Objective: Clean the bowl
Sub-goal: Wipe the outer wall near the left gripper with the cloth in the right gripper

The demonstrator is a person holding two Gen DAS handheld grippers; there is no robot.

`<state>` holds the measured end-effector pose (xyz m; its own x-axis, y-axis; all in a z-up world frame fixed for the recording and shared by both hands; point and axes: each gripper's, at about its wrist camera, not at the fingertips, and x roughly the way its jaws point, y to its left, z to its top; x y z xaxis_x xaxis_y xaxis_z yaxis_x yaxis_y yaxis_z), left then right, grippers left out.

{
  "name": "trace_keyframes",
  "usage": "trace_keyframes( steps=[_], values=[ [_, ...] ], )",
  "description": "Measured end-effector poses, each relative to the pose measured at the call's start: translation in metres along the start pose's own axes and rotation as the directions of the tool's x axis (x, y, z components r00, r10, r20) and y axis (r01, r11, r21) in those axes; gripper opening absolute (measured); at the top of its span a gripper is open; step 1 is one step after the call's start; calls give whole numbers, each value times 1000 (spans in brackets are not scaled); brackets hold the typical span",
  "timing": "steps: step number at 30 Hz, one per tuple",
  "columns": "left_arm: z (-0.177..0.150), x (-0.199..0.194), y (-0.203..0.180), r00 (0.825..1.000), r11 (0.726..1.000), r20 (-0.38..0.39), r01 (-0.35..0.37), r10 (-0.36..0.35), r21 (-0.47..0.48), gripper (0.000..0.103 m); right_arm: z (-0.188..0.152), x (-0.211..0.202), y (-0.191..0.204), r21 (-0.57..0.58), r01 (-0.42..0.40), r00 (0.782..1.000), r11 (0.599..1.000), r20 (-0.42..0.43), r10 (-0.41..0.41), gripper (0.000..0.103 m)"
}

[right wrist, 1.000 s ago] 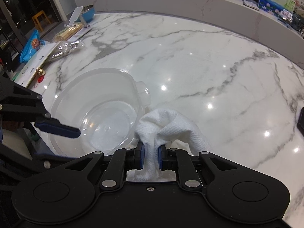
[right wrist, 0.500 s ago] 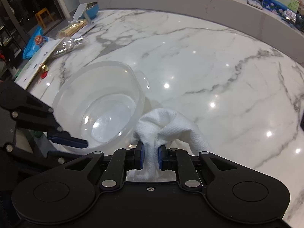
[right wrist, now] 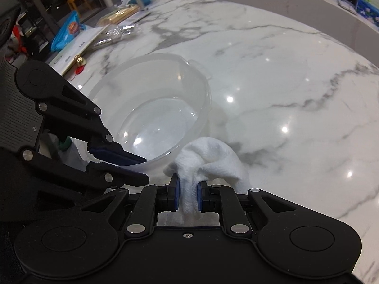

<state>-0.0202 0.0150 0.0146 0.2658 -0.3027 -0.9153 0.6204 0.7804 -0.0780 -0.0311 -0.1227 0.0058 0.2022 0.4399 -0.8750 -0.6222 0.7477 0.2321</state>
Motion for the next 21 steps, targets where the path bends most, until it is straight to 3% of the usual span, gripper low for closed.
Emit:
trace_keyframes(
  steps=[9, 21],
  values=[
    [0, 0, 2, 1000, 1000, 2, 5, -5, -6, 9, 20, 0, -14, 112, 37, 995, 993, 91, -47, 13],
    [-1, 0, 0, 1000, 1000, 2, -5, 5, -14, 9, 7, 9, 11, -19, -16, 999, 1000, -46, 15, 13]
  ],
)
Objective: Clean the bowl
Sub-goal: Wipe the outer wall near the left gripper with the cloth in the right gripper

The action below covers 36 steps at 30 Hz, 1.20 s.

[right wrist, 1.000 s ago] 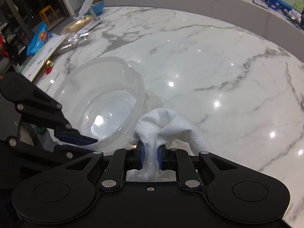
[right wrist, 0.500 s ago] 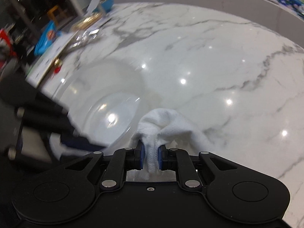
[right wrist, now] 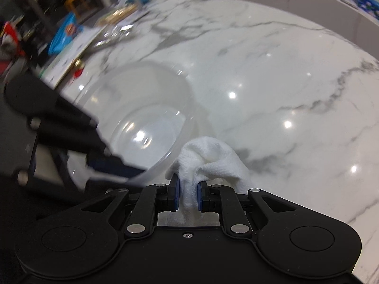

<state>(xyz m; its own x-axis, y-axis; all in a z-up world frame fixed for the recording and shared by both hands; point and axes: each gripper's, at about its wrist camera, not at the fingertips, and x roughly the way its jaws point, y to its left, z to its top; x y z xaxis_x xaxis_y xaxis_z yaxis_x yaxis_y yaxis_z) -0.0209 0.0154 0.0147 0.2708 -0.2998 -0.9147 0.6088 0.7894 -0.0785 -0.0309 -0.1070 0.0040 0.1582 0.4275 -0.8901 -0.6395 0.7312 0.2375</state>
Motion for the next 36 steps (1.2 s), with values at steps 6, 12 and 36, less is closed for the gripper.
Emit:
trace_keyframes(
  steps=[6, 12, 36],
  values=[
    [0, 0, -3, 1000, 1000, 2, -4, 4, 1, 9, 3, -4, -5, 46, 17, 999, 999, 40, -19, 13],
    [-1, -1, -2, 1000, 1000, 14, -7, 7, -13, 10, 7, -12, -11, 102, 26, 995, 994, 97, -36, 13],
    [53, 19, -74, 996, 1000, 90, -2, 4, -26, 13, -19, -72, -65, 225, 124, 965, 966, 197, -170, 13]
  ],
)
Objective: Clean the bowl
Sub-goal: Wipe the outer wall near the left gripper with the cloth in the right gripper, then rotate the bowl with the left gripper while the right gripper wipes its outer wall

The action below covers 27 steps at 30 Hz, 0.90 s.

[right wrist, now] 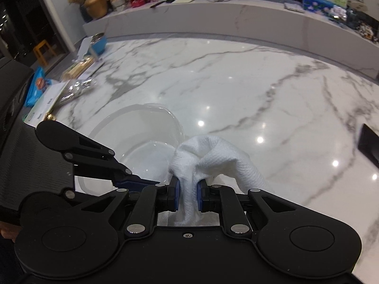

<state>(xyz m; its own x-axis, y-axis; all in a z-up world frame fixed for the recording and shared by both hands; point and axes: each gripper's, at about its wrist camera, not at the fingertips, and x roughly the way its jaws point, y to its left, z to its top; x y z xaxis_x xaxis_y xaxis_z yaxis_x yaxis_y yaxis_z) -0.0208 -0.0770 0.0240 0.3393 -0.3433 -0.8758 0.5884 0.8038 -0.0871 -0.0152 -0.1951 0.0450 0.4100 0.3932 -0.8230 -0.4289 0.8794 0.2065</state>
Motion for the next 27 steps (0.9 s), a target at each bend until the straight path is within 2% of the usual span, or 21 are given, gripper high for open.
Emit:
trace_keyframes(
  steps=[1, 2, 4, 10, 15, 20, 24, 27],
  values=[
    [1, 1, -5, 1000, 1000, 0, -9, 9, 16, 23, -1, -2, -4, 5, 7, 1000, 1000, 2, -7, 13],
    [1, 1, -8, 1000, 999, 2, -16, 16, 33, 28, -2, -3, -6, 8, 13, 1000, 1000, 3, -13, 13],
    [-2, -3, -16, 1000, 998, 9, -19, 19, 61, 28, -4, -5, -12, 13, 26, 1000, 1000, 5, -26, 13],
    [-14, -37, -13, 998, 999, 53, -17, 15, 42, 29, -16, -13, -21, 22, 29, 1000, 999, 3, -29, 13],
    [-34, -53, 2, 998, 998, 36, -50, 48, 48, 29, -23, -16, -9, -13, 1, 1000, 1000, -7, -1, 13],
    [-53, -70, 19, 996, 996, 29, -85, 84, 39, 29, -30, -10, 4, -51, -14, 999, 999, -38, 12, 13],
    [-55, -73, 23, 997, 997, 34, -70, 69, 44, 29, -36, -3, 15, -87, -36, 996, 996, -85, 29, 13],
    [-55, -66, 19, 998, 995, 9, -69, 68, 71, 29, -41, 3, 23, -114, -56, 991, 992, -124, 42, 13]
  ],
)
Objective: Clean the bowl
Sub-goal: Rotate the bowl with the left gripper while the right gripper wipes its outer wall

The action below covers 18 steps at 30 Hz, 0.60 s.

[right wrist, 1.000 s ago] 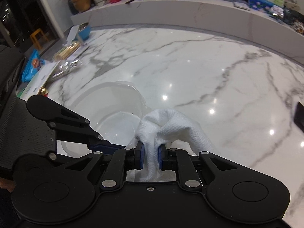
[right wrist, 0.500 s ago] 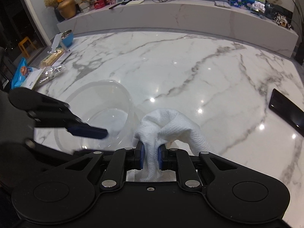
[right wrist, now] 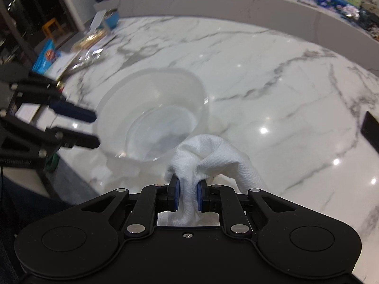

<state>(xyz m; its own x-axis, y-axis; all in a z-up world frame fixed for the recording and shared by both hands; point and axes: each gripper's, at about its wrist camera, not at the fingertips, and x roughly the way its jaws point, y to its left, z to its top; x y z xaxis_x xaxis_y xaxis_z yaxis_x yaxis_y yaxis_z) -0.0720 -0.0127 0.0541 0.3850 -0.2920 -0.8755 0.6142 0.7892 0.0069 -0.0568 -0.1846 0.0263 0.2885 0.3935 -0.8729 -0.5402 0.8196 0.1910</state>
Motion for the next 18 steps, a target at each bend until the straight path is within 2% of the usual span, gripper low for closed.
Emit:
trace_keyframes(
  steps=[4, 10, 13, 18],
  values=[
    [-2, 4, -14, 999, 996, -29, 24, -22, 81, 29, -5, 10, 11, -38, -12, 999, 999, -45, 11, 13],
    [-12, 1, -20, 999, 987, -42, -6, 13, 158, 29, -7, 14, 18, -60, -21, 998, 998, -58, 17, 13],
    [-16, 7, -25, 997, 970, -42, -48, 60, 238, 29, -7, 13, 19, -63, -25, 998, 998, -57, 22, 13],
    [-17, 10, -33, 998, 942, -30, -43, 56, 333, 30, -7, 15, 20, -71, -29, 998, 997, -64, 25, 13]
  ],
)
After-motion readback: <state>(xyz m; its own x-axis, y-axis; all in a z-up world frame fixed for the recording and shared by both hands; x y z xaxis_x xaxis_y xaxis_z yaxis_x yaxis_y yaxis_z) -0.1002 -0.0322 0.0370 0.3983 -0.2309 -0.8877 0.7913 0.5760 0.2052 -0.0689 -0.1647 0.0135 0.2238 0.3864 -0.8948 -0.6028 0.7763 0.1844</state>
